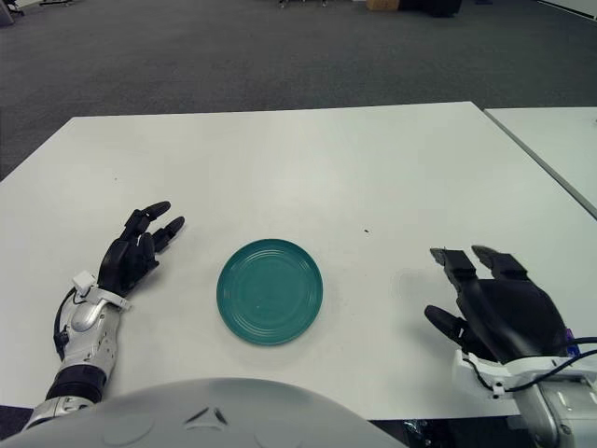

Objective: Put the gum into the plate.

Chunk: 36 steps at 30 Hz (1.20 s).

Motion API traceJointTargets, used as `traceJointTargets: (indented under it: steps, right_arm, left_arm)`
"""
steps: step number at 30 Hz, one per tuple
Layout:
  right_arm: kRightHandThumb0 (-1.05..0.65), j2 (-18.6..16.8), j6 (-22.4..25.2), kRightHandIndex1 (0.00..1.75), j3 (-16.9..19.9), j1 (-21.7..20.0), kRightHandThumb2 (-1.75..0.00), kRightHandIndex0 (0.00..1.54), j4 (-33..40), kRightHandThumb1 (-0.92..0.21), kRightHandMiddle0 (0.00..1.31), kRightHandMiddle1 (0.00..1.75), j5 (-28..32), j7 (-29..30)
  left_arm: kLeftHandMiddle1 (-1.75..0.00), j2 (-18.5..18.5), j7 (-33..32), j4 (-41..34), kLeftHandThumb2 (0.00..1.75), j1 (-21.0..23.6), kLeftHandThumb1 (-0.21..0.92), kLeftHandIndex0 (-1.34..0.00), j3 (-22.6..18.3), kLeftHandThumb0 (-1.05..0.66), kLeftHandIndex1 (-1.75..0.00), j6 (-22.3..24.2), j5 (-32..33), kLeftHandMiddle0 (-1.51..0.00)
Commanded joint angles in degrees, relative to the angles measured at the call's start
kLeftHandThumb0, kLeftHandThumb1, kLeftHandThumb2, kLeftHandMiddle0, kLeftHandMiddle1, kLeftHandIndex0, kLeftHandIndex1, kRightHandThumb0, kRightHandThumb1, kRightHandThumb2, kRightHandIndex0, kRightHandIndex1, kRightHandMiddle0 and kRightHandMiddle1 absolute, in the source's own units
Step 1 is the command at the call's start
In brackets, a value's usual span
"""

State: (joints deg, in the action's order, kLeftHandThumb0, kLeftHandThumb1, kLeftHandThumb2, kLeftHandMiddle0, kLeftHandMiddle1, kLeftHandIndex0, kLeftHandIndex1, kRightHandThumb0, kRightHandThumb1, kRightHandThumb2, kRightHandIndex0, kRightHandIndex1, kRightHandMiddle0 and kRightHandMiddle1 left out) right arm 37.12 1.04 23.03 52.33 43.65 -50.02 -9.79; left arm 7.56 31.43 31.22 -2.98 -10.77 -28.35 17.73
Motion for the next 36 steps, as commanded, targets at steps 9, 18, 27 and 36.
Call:
traceJointTargets:
  steps: [9,18,27,36]
  right_arm:
    - [-1.05,-5.1,-2.6,0.01,4.0,2.1,-0.99,0.07,-0.1,-0.92,0.0,0.28,0.7,-0.5]
    - [-1.05,-5.0,-4.6,0.0,7.1,4.2,-0.96,0.07,-6.6,-0.92,0.0,0.32,2.9,1.2]
    - [-1.03,-6.6,-6.7,0.01,11.4,8.3,-0.95,0.08,-7.9,-0.92,0.0,0.32,3.9,0.7]
    - [-1.01,-8.8,-8.7,0.01,13.4,11.2,-0.93,0.1,-12.8,-0.92,0.0,0.32,4.3,1.9]
  left_arm:
    - [-0.03,-0.2,-0.1,3.6,0.81,-1.0,0.92,0.0,-0.1,-0.88,-0.84,1.7,-0.3,-0.54]
    - [-0.03,0.2,0.3,4.1,0.81,-0.5,0.92,0.0,-0.4,-0.88,-0.84,1.9,-0.1,-0.54]
    - [-0.03,0.7,0.7,4.7,0.81,-0.1,0.92,0.0,-0.9,-0.88,-0.84,2.0,0.2,-0.54]
    - [-0.03,1.0,1.2,5.0,0.81,0.3,0.92,0.0,-1.3,-0.88,-0.84,2.2,0.5,-0.54]
